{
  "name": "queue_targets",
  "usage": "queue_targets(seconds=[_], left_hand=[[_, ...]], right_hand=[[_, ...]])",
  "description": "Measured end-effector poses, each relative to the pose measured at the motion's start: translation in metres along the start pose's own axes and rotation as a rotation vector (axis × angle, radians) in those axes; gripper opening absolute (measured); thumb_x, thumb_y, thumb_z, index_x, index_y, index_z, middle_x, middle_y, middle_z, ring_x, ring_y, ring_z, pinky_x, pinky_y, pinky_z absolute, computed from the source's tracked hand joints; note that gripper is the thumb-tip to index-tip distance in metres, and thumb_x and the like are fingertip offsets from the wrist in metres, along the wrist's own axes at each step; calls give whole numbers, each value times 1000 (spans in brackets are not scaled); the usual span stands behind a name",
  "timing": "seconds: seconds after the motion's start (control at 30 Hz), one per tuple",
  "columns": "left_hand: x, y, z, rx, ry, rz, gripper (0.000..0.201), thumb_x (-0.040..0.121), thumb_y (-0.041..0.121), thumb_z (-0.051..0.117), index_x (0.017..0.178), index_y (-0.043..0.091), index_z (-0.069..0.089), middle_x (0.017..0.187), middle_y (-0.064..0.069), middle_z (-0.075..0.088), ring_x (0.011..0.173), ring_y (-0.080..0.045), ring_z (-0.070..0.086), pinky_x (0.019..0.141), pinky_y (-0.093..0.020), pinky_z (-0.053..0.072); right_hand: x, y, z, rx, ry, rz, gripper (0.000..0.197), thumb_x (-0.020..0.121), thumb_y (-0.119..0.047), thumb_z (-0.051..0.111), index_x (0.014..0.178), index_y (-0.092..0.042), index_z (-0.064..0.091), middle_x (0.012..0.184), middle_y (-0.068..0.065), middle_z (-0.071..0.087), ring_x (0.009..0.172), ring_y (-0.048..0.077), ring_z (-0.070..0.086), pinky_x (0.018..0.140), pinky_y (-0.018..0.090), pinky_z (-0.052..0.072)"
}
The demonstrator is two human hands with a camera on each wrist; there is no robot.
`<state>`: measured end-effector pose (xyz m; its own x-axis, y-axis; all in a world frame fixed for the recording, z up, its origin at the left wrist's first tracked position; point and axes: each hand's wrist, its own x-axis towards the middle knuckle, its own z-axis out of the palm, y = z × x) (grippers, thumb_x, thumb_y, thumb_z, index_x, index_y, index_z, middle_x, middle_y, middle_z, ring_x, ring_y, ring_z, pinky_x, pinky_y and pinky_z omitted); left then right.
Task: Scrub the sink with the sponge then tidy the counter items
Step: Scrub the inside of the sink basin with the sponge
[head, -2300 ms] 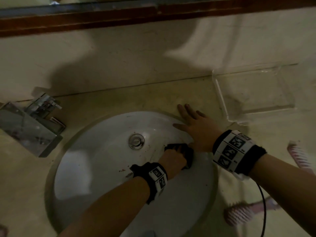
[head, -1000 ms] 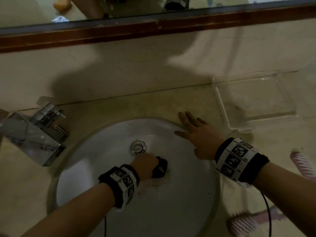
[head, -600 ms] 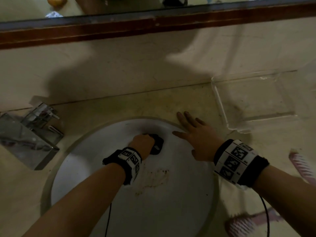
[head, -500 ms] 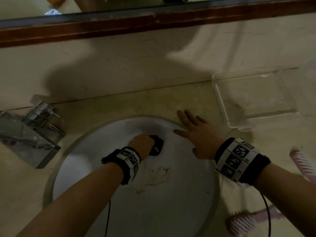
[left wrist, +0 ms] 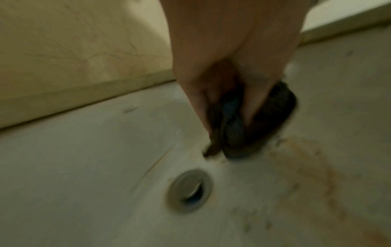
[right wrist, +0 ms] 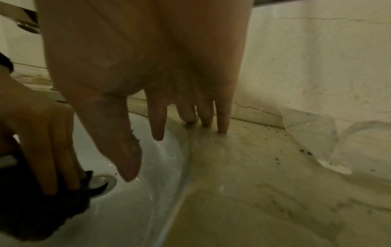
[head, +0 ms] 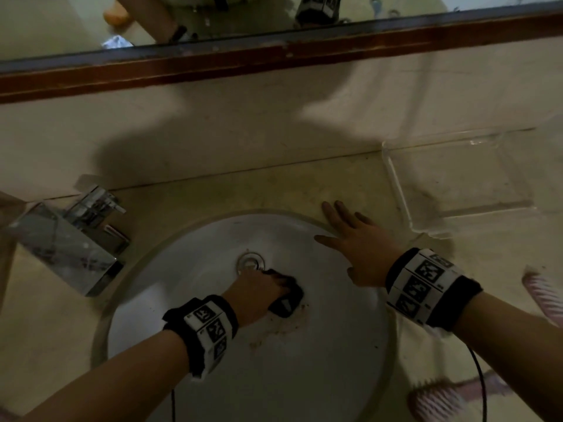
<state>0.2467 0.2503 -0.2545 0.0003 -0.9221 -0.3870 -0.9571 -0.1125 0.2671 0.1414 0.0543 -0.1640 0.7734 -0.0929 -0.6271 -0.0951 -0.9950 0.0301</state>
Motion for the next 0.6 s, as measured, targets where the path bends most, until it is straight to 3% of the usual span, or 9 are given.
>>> queue_targets(seconds=[0.03, 0.1, 0.17, 0.23, 0.27, 0.47, 0.57, 0.6], left_hand=[[2, 8, 1, -74, 66, 86, 28, 78, 7, 66, 103, 15, 76, 112, -7, 75, 98, -21, 73, 71, -26, 61], [5, 33, -4, -77, 132, 231, 21, 75, 19, 69, 93, 22, 78, 105, 3, 77, 92, -14, 75, 60, -18, 58], [12, 53, 12, -39, 90, 398, 21, 71, 25, 79, 92, 26, 77, 105, 8, 77, 94, -13, 74, 58, -16, 56], [16, 63, 35, -44, -46, 456, 23, 66, 33, 84, 89, 31, 78, 103, 11, 76, 93, -11, 73, 64, -17, 59], [15, 64, 41, -23, -100, 430, 23, 65, 37, 84, 86, 34, 78, 103, 14, 76, 94, -8, 73, 66, -17, 59], [4, 40, 42, -72, -61, 445, 14, 73, 37, 68, 81, 36, 80, 97, 17, 77, 91, -3, 74, 69, -17, 60], [-2, 26, 39, -99, -56, 381, 33, 80, 40, 47, 72, 39, 79, 90, 22, 77, 86, 2, 73, 72, -13, 58], [-5, 22, 37, -93, -91, 352, 33, 80, 38, 47, 72, 38, 79, 90, 21, 77, 86, 1, 73, 73, -14, 59]], right_hand=[[0, 0, 0, -4, -2, -1, 85, 84, -26, 60, 150, -30, 6, 155, 13, -29, 145, 33, -22, 120, 48, 4], [0, 1, 0, -7, -4, 0, 85, 84, -27, 60, 150, -30, 6, 155, 13, -29, 145, 33, -22, 120, 47, 3], [0, 1, 0, -9, -4, 1, 85, 84, -27, 59, 150, -30, 6, 155, 13, -29, 145, 32, -22, 120, 47, 3], [1, 0, 1, -9, -12, 1, 85, 85, -27, 59, 151, -30, 5, 154, 13, -30, 144, 32, -23, 120, 46, 2], [1, 0, 1, -9, -16, 0, 85, 85, -27, 59, 151, -30, 5, 154, 13, -30, 144, 32, -23, 120, 46, 2], [1, 0, 1, -15, -5, 2, 85, 85, -27, 59, 150, -30, 5, 154, 14, -30, 144, 33, -23, 120, 47, 2], [0, -1, 0, -15, -8, 9, 86, 84, -28, 60, 150, -31, 6, 154, 14, -29, 145, 33, -22, 120, 46, 3], [0, -1, 0, -16, -6, 7, 86, 83, -28, 61, 150, -31, 6, 155, 14, -29, 145, 32, -22, 120, 47, 4]])
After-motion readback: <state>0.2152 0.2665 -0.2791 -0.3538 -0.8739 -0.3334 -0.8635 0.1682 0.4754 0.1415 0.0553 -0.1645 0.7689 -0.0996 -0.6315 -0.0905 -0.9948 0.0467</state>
